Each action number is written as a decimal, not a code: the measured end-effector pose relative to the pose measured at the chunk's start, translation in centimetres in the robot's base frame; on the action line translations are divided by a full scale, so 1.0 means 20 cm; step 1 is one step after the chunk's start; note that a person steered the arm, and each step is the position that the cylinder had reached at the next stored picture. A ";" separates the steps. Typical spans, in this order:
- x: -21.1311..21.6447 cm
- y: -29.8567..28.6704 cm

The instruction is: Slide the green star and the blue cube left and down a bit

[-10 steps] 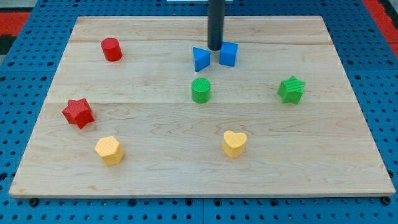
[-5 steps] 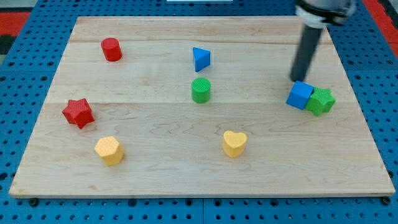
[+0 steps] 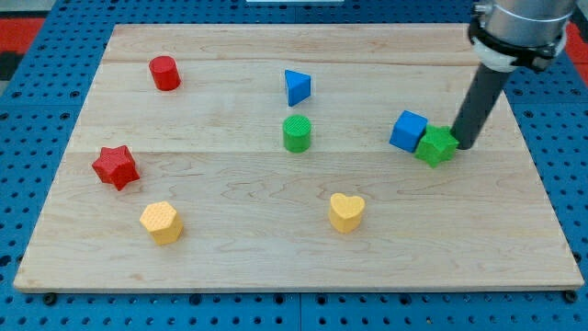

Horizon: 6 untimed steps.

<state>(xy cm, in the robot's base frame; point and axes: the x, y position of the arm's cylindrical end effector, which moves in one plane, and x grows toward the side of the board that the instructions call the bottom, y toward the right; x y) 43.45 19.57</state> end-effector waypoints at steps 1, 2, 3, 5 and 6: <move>0.03 -0.04; -0.09 -0.10; -0.24 -0.21; -0.17 -0.52; 0.00 -0.36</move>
<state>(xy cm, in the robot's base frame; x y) 43.43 12.45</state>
